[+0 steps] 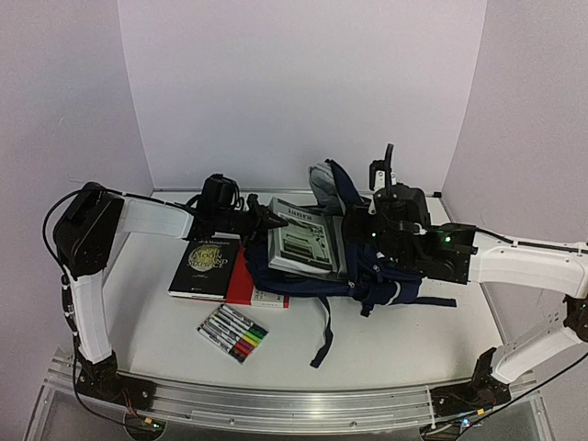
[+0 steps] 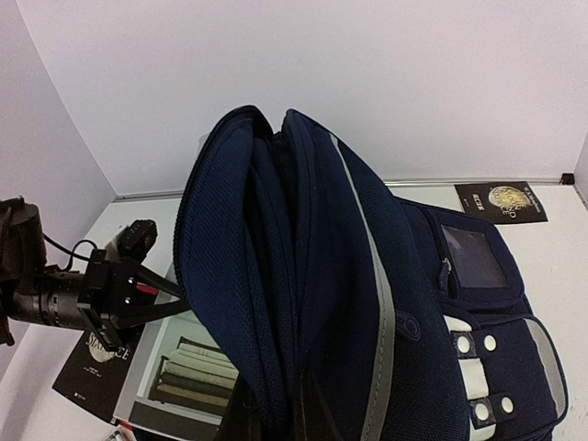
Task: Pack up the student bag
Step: Place the book in the student bag.
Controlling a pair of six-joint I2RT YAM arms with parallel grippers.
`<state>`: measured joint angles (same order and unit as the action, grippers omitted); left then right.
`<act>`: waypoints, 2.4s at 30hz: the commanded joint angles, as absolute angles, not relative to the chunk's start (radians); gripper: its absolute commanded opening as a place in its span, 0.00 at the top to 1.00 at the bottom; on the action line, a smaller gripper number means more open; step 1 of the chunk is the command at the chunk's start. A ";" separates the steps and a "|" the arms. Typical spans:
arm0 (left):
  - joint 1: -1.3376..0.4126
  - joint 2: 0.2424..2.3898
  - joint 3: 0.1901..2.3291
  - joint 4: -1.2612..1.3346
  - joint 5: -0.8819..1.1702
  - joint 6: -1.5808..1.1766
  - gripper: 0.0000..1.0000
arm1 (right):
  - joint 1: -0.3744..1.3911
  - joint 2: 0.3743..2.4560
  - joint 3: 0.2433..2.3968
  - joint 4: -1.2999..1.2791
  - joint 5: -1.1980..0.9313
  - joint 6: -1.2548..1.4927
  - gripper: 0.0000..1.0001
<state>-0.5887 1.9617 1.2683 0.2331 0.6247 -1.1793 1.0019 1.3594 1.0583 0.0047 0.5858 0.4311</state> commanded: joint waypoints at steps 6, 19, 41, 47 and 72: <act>-0.648 2.072 1.414 0.283 0.620 -1.184 0.68 | 1.014 1.340 1.183 0.200 0.598 0.443 1.00; -0.707 2.206 1.504 0.311 0.593 -1.219 0.68 | 1.021 1.385 1.210 0.232 0.583 0.438 1.00; -0.706 2.046 1.670 -0.497 0.290 -0.697 0.08 | 1.021 1.343 1.149 0.225 0.635 0.423 1.00; -0.707 1.993 1.597 -0.471 0.341 -0.719 0.16 | 1.021 1.355 1.150 0.222 0.636 0.423 1.00; -0.709 2.128 1.587 -0.306 0.528 -0.758 0.60 | 1.021 1.382 1.146 0.215 0.664 0.431 1.00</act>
<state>-0.7059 2.1007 1.5837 -0.4116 0.4320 -0.7502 1.0161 1.4231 1.0996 0.0030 0.5842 0.4230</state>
